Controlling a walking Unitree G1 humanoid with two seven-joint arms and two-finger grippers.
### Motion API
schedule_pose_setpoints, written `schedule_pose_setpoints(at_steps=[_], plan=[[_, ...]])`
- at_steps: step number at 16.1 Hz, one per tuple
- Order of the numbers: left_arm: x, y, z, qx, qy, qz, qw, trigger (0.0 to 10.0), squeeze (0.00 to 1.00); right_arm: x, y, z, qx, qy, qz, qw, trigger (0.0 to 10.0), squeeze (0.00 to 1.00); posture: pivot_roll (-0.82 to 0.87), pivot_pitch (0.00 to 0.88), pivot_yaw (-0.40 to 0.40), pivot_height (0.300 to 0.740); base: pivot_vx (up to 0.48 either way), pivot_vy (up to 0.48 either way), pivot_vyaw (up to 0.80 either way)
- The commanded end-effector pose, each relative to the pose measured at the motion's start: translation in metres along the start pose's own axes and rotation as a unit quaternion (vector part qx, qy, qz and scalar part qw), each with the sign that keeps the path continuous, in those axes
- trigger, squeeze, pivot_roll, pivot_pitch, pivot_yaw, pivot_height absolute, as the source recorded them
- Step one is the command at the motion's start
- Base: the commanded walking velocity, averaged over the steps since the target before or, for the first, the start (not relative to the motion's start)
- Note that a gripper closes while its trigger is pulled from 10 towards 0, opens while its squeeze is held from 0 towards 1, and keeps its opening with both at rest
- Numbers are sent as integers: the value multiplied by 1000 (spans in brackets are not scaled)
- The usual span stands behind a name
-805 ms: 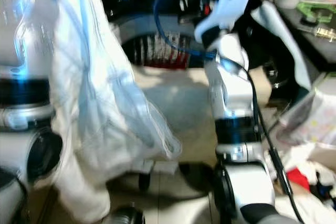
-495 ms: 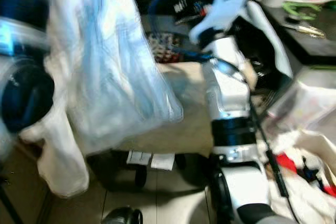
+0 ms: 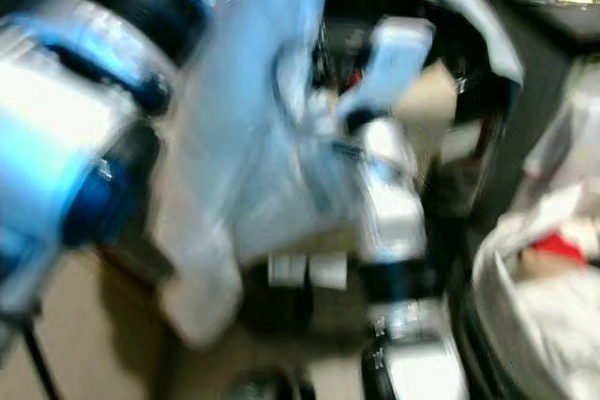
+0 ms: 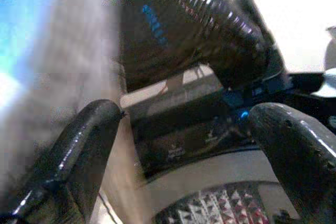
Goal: Clothes washing
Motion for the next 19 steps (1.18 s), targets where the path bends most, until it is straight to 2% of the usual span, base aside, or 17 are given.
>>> schedule_pose_setpoints(at_steps=[1,2,3,5,7,9,10,12,14,15,16,18,19], plan=[[-21,6,-4,-7,-22,3,1000,10000,0,6,-4,-3,-1,13,-7,1000,10000,0,-145,0,316,740,0,0,0],[-26,3,-5,1,-28,-17,999,10000,0,6,-2,-5,-4,12,-10,1000,10000,0,-150,0,312,740,0,0,0],[-29,-6,-6,20,-33,-37,999,10000,0,6,2,-8,-8,9,-14,1000,10000,0,-149,0,302,740,0,0,0],[-27,-23,-7,46,-29,-51,997,10000,0,6,5,-9,-10,6,-19,1000,10000,0,-134,0,278,740,0,0,0],[-24,-51,-11,93,-26,-105,990,10000,0,2,1,-7,2,-1,-15,1000,10000,0,-105,0,243,740,0,0,0],[-22,-70,-15,126,-25,-121,984,10000,0,1,-3,-5,10,-3,-11,1000,10000,0,-93,0,229,740,0,0,0],[-25,-89,-21,162,-28,-138,977,10000,0,-1,-6,-4,15,-8,-5,1000,10000,0,-85,0,218,740,0,0,0],[-43,-111,-32,199,-45,-178,963,10000,0,-6,-8,-6,17,-17,2,1000,10000,0,-78,0,201,740,0,0,0],[-74,-119,-46,225,-81,-201,950,10000,0,-10,-7,-8,16,-28,8,999,10000,0,-67,0,180,740,0,0,0],[-79,-121,-49,231,-86,-202,948,10000,0,-10,-6,-9,17,-29,8,999,10000,0,-65,0,171,740,0,0,0],[-93,-123,-55,242,-95,-219,940,10000,0,-11,-5,-9,17,-32,7,999,10000,0,-61,0,162,740,0,0,0],[-102,-124,-60,254,-100,-235,933,10000,0,-11,-4,-8,18,-33,5,999,10000,0,-57,0,148,740,0,0,0],[-108,-132,-67,277,-89,-253,923,10000,0,-12,-3,-7,20,-36,3,999,10000,0,-42,0,126,740,0,0,0]])
Point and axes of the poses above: a point about 5 cm out from each wrist's last joint towards the gripper, its own z axis pointing out of the wrist towards the gripper, its own x axis along the axis of the wrist's last joint, y = z × x, the point moved 2 cm from there along z, pointing out of the wrist towards the gripper, and after that the axes turned 1 degree about z, right-handed, at the moved point
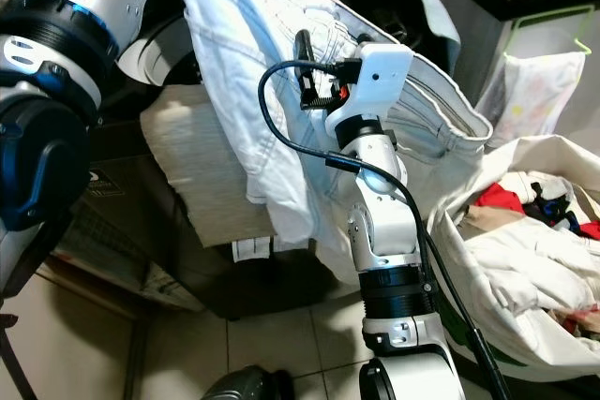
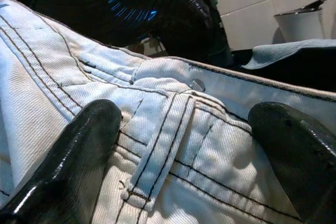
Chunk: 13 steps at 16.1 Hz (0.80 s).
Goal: Clothes washing
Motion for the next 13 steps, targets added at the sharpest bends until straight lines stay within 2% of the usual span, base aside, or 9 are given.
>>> schedule_pose_setpoints(at_steps=[1,4,6,7,8,9,10,11,13], plan=[[22,-31,-1,54,43,-22,997,10000,0,-8,-4,0,12,-19,3,1000,10000,0,-36,0,120,740,0,0,0],[-2,-39,-3,62,7,-10,998,10000,0,-15,-7,1,21,-32,5,999,10000,0,-14,0,98,740,0,0,0],[-51,-38,-10,47,-71,-2,996,10000,0,-19,-11,3,30,-39,11,999,10000,0,2,0,83,740,0,0,0],[-59,-37,-12,43,-86,-1,995,10000,0,-19,-12,3,32,-40,12,999,10000,0,3,0,82,740,0,0,0],[-92,-32,-20,26,-148,22,988,10000,0,-21,-13,4,35,-43,15,998,10000,0,5,0,79,740,0,0,0],[-103,-27,-24,12,-172,16,985,10000,0,-22,-14,4,36,-44,15,998,10000,0,3,0,80,740,0,0,0],[-112,-21,-26,-4,-189,23,982,10000,180,-23,-14,4,36,-45,16,998,10000,0,1,0,82,740,0,0,0],[-121,-10,-30,-27,-206,23,978,10000,1000,-24,-14,4,35,-48,15,998,10000,0,0,0,85,740,0,0,0],[-123,-1,-30,-42,-209,20,977,10000,1000,-27,-12,3,25,-55,8,998,10000,0,-2,0,90,740,0,0,0]])
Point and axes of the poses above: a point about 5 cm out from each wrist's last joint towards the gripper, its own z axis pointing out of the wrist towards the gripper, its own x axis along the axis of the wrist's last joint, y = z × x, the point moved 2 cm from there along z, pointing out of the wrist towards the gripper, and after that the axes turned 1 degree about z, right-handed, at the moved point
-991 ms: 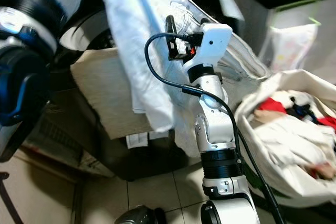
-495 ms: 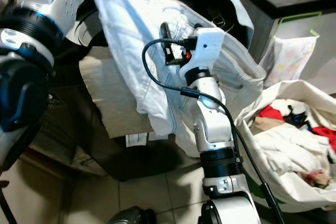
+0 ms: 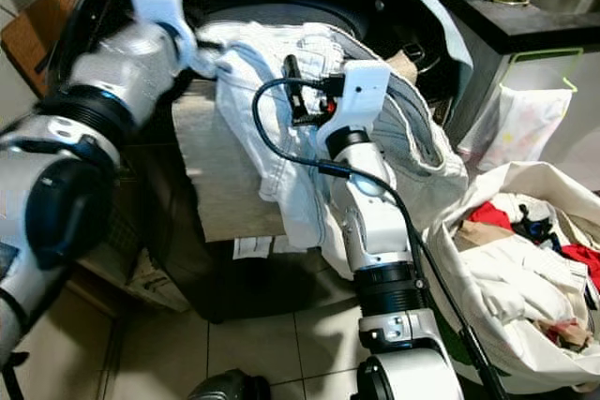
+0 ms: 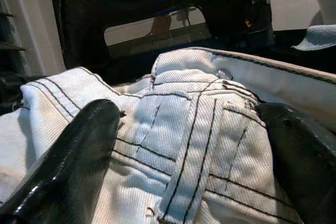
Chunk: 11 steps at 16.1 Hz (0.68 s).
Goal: Clothes washing
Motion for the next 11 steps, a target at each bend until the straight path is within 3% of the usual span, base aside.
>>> schedule_pose_setpoints(at_steps=[1,3,9,10,11], plan=[[-3,7,0,-16,-9,7,1000,10000,1000,-4,-6,6,3,-18,-12,1000,10000,0,-6,0,95,740,0,0,0],[1,18,1,-31,-8,0,999,10000,1000,-19,17,9,-79,-65,-84,991,10000,0,-15,0,101,740,0,0,0],[1,23,1,-35,-17,-22,999,10000,1000,-30,37,16,-142,-108,-104,978,10000,0,-5,0,92,740,0,0,0],[1,23,1,-34,-18,-21,999,10000,1000,-33,37,16,-144,-117,-100,977,10000,843,-2,0,90,740,0,0,0],[1,23,1,-33,-19,-20,999,10000,1000,-35,37,17,-144,-124,-96,977,10000,843,-2,0,90,740,0,0,0]])
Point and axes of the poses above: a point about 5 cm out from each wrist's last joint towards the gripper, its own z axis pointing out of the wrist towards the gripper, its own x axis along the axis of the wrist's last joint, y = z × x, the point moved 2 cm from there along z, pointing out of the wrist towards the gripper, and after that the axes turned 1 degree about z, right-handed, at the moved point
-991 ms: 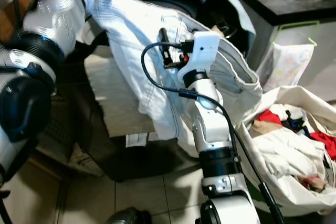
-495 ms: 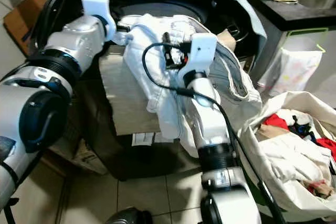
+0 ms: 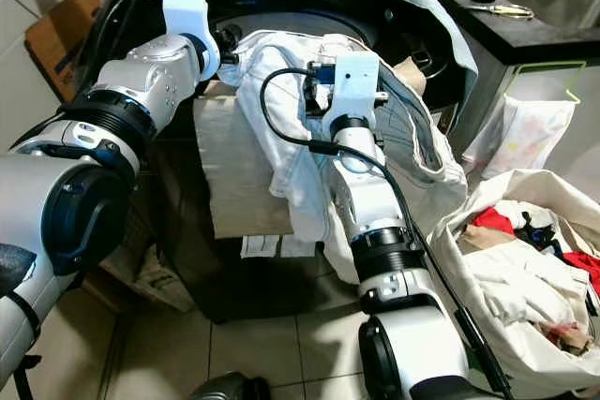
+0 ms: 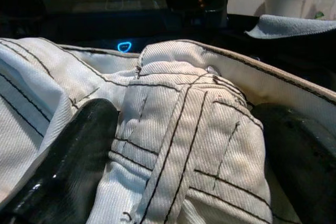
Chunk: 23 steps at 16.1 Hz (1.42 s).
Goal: Clothes washing
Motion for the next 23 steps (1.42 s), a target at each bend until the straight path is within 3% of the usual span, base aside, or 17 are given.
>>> schedule_pose_setpoints(at_steps=[1,2,4,7,8,11,19,20,23], plan=[[7,3,0,-1,5,7,1000,10000,1000,-21,6,-1,-16,-52,-3,998,10000,1000,5,0,84,740,0,0,0],[7,4,0,-2,5,12,1000,10000,0,-22,6,0,-18,-52,-8,998,10000,1000,6,0,83,740,0,0,0],[10,6,0,-3,10,22,1000,10000,0,-23,9,2,-25,-57,-13,998,10000,1000,8,0,80,740,0,0,0],[20,17,0,-19,36,81,996,10000,0,-24,21,5,-47,-59,-11,997,10000,1000,9,0,80,740,0,0,0],[24,26,-1,-37,49,103,993,10000,0,-22,23,6,-53,-54,-4,997,10000,0,9,0,82,740,0,0,0],[27,43,-1,-68,62,112,989,10000,0,-25,25,5,-56,-52,8,997,10000,0,10,0,84,740,0,0,0],[22,42,-1,-65,60,106,990,10000,0,-28,38,5,-79,-51,-7,996,10000,0,10,0,81,740,0,0,0],[22,42,-1,-65,61,107,990,10000,0,-28,40,6,-82,-52,-5,995,0,0,12,0,81,740,0,0,0],[19,44,-1,-68,60,112,990,10000,0,-23,44,9,-86,-38,-15,995,0,0,15,0,80,740,0,0,0]])
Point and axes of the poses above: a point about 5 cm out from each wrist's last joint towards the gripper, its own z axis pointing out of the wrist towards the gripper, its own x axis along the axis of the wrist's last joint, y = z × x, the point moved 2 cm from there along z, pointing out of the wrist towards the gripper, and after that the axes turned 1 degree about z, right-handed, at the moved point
